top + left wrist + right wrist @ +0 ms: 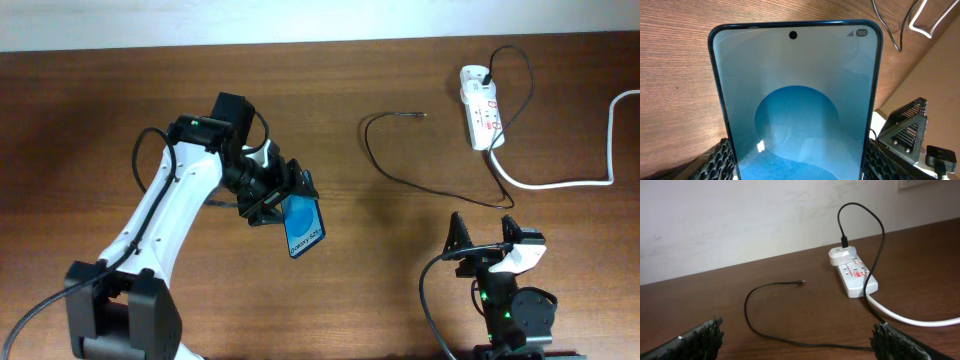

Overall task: Plug charger to phone and switch on socket
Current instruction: 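Lift the phone with the left gripper and tilt it upright, then raise the right gripper and swing it toward the held phone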

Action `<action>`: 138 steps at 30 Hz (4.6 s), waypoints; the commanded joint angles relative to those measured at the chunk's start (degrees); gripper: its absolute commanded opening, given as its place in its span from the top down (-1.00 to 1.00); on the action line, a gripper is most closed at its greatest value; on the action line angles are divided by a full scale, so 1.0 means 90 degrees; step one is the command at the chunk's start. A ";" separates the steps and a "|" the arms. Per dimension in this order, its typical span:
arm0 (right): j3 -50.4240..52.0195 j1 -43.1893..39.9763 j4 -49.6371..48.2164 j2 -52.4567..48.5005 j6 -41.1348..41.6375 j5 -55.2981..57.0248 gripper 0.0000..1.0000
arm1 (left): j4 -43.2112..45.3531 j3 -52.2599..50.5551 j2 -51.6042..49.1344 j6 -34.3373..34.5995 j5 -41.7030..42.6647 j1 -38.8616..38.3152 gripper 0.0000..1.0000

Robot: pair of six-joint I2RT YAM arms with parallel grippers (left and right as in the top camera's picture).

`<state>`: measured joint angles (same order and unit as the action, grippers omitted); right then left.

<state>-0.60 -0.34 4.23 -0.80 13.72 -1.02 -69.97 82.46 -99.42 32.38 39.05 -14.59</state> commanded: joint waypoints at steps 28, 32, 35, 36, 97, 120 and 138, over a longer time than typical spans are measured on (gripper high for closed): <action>0.0032 -0.0005 -0.0097 0.0044 0.1345 -0.1484 -0.97 | 0.0680 0.0153 0.0180 -0.0083 -0.1066 0.0015 0.09; 0.0032 -0.0005 -0.0160 0.0044 0.2314 -0.3327 -0.97 | 0.0780 0.0153 0.0177 -0.0083 -0.1409 0.0015 0.09; 0.0032 -0.0005 -0.0151 0.0044 0.2800 -0.4889 -0.97 | 0.0899 0.0153 0.0180 -0.0083 -0.1666 0.0015 0.10; 0.0032 -0.0005 -0.0138 0.0044 0.2914 -0.5170 -0.97 | 0.0935 0.0153 0.0180 -0.0083 -0.1683 0.0015 0.10; -0.4002 -0.0005 0.3259 -0.4182 0.0500 -0.4935 -0.97 | 0.1107 0.0153 0.0180 0.1829 -0.1362 -0.0002 0.09; -0.4517 0.0639 0.5379 -0.5190 0.0010 -0.4784 -0.97 | 0.1103 0.0153 0.0180 0.1829 -0.1260 -0.0005 0.10; -0.4517 0.1464 0.3711 -0.7944 0.1457 -0.4643 -0.97 | 0.1100 0.0153 0.0177 0.1829 -0.1246 -0.0005 0.09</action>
<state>-40.42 12.25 38.30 -70.50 25.87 -43.29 -60.14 82.48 -99.42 48.07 26.37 -14.61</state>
